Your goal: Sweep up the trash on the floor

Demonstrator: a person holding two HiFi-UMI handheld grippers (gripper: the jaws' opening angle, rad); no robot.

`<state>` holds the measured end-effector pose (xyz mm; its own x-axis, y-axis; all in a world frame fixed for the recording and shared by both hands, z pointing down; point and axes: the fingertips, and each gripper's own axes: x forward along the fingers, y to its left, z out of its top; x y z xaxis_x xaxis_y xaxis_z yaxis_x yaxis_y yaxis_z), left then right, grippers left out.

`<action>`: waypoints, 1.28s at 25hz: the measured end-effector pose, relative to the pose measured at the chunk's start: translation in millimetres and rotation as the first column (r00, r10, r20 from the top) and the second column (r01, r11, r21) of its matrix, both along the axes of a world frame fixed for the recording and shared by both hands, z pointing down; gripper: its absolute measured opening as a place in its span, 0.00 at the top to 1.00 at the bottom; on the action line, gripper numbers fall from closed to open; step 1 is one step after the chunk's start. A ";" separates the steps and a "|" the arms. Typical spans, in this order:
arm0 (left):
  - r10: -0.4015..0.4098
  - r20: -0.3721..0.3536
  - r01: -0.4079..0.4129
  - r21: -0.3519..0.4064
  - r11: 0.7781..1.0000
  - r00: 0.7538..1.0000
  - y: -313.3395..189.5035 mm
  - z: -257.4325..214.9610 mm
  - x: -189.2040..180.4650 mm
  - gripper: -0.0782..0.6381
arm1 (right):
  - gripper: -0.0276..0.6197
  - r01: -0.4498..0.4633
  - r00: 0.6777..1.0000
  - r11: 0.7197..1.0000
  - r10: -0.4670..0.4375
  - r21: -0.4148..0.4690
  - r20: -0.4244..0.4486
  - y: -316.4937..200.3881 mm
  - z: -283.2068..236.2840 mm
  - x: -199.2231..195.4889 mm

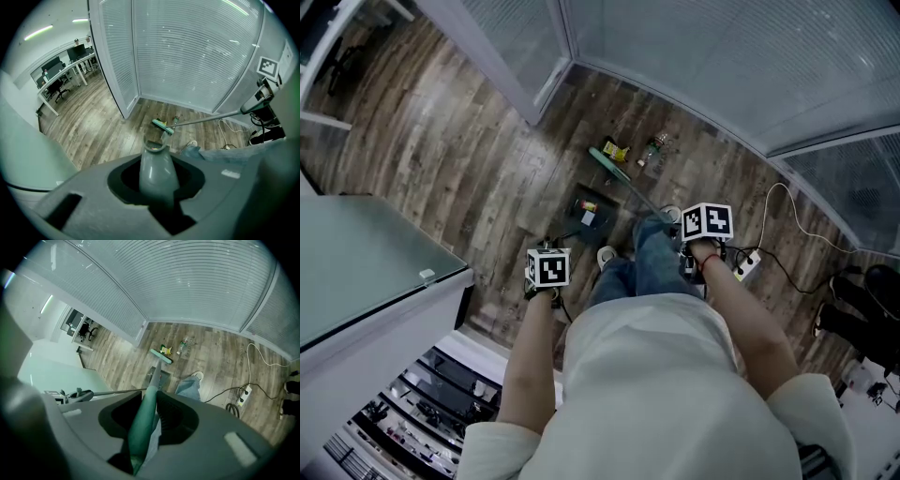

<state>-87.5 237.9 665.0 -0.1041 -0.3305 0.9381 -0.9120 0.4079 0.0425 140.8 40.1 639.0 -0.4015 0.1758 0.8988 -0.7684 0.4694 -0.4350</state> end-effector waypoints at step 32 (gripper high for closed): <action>-0.003 0.001 0.004 -0.027 1.000 1.000 -23.0 1.1 0.4 0.76 | 0.79 0.214 0.965 0.977 -0.213 -0.015 -0.154 1.1 52.3 -6.3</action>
<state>-87.1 214.8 666.1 -0.1063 -0.3046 0.9465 -0.9107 0.4121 0.0303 134.6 41.1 691.3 -0.2120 0.2407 0.9472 -0.7078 0.6305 -0.3186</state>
